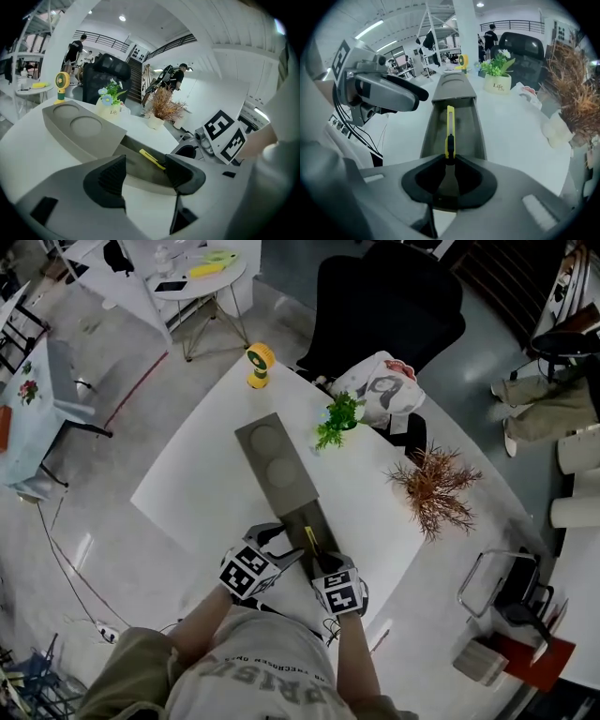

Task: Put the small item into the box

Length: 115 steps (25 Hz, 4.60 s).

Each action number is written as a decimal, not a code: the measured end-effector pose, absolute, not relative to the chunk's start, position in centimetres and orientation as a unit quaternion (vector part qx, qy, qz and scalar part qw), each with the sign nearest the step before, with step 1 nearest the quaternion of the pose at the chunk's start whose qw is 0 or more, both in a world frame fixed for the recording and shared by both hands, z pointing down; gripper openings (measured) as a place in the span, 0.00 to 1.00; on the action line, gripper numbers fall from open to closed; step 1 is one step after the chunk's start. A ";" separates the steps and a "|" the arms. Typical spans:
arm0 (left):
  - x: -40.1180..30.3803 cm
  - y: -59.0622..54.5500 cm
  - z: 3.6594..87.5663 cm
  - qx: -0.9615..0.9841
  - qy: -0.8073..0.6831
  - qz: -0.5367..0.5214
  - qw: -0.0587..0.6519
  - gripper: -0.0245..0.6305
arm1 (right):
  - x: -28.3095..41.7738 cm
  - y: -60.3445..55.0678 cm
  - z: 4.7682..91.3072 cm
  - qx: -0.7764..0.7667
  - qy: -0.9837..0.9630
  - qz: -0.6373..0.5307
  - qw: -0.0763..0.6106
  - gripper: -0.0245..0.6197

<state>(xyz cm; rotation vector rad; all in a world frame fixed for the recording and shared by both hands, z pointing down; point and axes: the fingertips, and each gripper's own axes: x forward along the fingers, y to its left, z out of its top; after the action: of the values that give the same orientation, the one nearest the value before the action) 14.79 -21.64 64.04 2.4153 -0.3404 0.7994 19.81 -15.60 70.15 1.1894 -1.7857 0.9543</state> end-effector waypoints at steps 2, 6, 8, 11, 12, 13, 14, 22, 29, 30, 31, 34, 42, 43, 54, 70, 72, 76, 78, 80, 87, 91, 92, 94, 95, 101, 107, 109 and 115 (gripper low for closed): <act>14.7 -21.7 64.2 0.902 -0.126 0.303 0.281 0.42 | 19.8 -15.6 70.6 0.457 -0.698 0.383 0.397 0.14; 14.6 -21.7 64.3 0.902 -0.124 0.308 0.275 0.43 | 19.7 -15.4 71.5 0.441 -0.687 0.398 0.417 0.14; 14.5 -21.8 64.4 0.902 -0.125 0.311 0.271 0.44 | 19.8 -15.4 71.9 0.438 -0.680 0.405 0.425 0.14; 14.2 -22.2 64.8 0.902 -0.133 0.312 0.265 0.46 | 19.9 -15.2 72.4 0.433 -0.671 0.412 0.439 0.14; 14.1 -22.3 64.7 0.903 -0.134 0.312 0.265 0.46 | 19.9 -15.2 72.5 0.432 -0.668 0.415 0.441 0.14; 14.1 -22.4 64.7 0.902 -0.134 0.312 0.265 0.46 | 19.9 -15.3 72.5 0.430 -0.666 0.419 0.444 0.14; 14.0 -22.5 64.7 0.902 -0.134 0.313 0.266 0.47 | 19.9 -15.3 72.6 0.428 -0.664 0.422 0.446 0.14; 13.5 -23.0 64.8 0.899 -0.136 0.316 0.272 0.47 | 19.8 -15.4 73.4 0.411 -0.652 0.434 0.466 0.14; 13.0 -23.9 64.9 0.895 -0.140 0.320 0.276 0.47 | 19.6 -15.3 73.5 0.402 -0.628 0.465 0.477 0.14; 13.0 -23.9 64.9 0.895 -0.140 0.320 0.276 0.47 | 19.8 -14.9 73.5 0.400 -0.620 0.470 0.484 0.14; 13.0 -24.0 64.9 0.895 -0.139 0.321 0.276 0.47 | 19.9 -14.5 73.5 0.397 -0.611 0.476 0.492 0.14; 13.0 -24.0 65.1 0.896 -0.137 0.323 0.272 0.47 | 20.1 -13.6 73.8 0.391 -0.593 0.487 0.508 0.14; 13.3 -24.2 65.5 0.899 -0.132 0.320 0.267 0.47 | 19.6 -14.4 74.1 0.395 -0.607 0.486 0.490 0.14; 13.3 -24.2 65.5 0.899 -0.131 0.322 0.268 0.47 | 19.1 -14.4 74.1 0.392 -0.610 0.493 0.480 0.14; 13.1 -24.2 65.5 0.897 -0.130 0.326 0.268 0.47 | 19.0 -15.3 73.8 0.398 -0.629 0.472 0.473 0.15; 12.4 -24.0 63.3 0.903 -0.160 0.312 0.249 0.47 | 20.8 -16.0 69.7 0.458 -0.657 0.417 0.430 0.16; 12.5 -24.0 62.7 0.906 -0.167 0.302 0.244 0.47 | 20.9 -16.0 68.4 0.471 -0.664 0.407 0.414 0.16; 12.4 -23.6 61.2 0.911 -0.185 0.282 0.237 0.47 | 21.6 -15.8 65.5 0.513 -0.672 0.387 0.368 0.16; 12.4 -23.4 60.2 0.915 -0.192 0.272 0.230 0.47 | 22.0 -15.9 63.9 0.540 -0.674 0.377 0.335 0.16; 12.5 -23.1 59.0 0.919 -0.199 0.258 0.221 0.47 | 22.5 -16.1 62.1 0.566 -0.681 0.360 0.294 0.16; 13.0 -22.5 53.7 0.934 -0.236 0.196 0.182 0.47 | 25.0 -16.9 54.5 0.667 -0.685 0.268 0.119 0.16; 13.1 -22.5 50.4 0.938 -0.267 0.150 0.161 0.47 | 25.9 -16.6 49.5 0.698 -0.692 0.181 0.041 0.16; 12.9 -22.5 49.7 0.938 -0.277 0.138 0.155 0.47 | 25.9 -16.5 48.4 0.703 -0.693 0.158 0.032 0.16; 12.5 -22.7 48.3 0.937 -0.299 0.118 0.141 0.47 | 25.7 -16.2 46.5 0.708 -0.697 0.114 0.021 0.16; 12.3 -22.7 47.7 0.936 -0.308 0.109 0.133 0.47 | 25.5 -16.0 45.6 0.708 -0.700 0.094 0.018 0.16; 11.4 -22.1 44.1 0.932 -0.347 0.062 0.082 0.44 | 23.4 -15.5 41.8 0.692 -0.722 0.002 0.024 0.16; 11.2 -21.2 40.6 0.930 -0.367 0.016 0.035 0.24 | 22.3 -15.2 39.6 0.692 -0.720 -0.044 0.030 0.15; 11.3 -20.9 39.3 0.929 -0.370 -0.006 0.018 0.15 | 22.4 -15.0 39.0 0.695 -0.717 -0.054 0.030 0.12; 11.5 -20.5 38.0 0.928 -0.370 -0.036 0.003 0.07 | 22.6 -14.8 38.2 0.699 -0.711 -0.071 0.030 0.05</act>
<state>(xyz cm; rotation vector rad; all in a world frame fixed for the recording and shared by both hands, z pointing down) 11.55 -20.51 38.02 2.9098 -1.1608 -0.1137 22.57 -14.76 38.22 2.1557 -2.1925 -0.2179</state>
